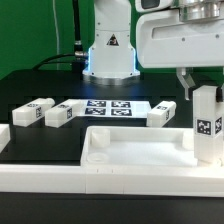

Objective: Assemble desk

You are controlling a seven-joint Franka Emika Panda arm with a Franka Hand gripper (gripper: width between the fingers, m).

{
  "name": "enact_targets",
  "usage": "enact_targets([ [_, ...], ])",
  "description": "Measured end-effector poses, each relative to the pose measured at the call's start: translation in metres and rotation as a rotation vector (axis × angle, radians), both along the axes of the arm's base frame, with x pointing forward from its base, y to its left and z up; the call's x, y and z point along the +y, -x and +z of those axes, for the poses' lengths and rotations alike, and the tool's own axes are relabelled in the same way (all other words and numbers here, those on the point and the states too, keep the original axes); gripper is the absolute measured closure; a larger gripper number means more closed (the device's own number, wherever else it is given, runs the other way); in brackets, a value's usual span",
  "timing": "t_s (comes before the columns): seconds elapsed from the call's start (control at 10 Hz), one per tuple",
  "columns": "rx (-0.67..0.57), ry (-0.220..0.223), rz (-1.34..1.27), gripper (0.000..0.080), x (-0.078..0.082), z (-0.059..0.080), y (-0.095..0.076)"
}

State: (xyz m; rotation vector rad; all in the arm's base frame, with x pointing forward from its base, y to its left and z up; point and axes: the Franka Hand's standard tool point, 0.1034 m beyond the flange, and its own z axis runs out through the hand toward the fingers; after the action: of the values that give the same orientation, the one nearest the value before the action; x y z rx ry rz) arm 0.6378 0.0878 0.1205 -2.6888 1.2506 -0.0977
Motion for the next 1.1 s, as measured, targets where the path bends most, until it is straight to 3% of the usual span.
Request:
enact_targets([
  [0.4,0.058,-0.071,-0.341,0.0505,0.007,-0.001,0.005],
  [0.8,0.069,-0.082,-0.374,0.0505,0.008,-0.001,0.005],
  [0.9,0.076,-0.078,-0.338,0.0324,0.008,-0.001,0.006],
  [1.0,0.067,-0.065,-0.257,0.021,0.01,-0.001,0.006],
  [1.1,0.061,-0.051,-0.162,0.021,0.013,-0.002,0.008],
])
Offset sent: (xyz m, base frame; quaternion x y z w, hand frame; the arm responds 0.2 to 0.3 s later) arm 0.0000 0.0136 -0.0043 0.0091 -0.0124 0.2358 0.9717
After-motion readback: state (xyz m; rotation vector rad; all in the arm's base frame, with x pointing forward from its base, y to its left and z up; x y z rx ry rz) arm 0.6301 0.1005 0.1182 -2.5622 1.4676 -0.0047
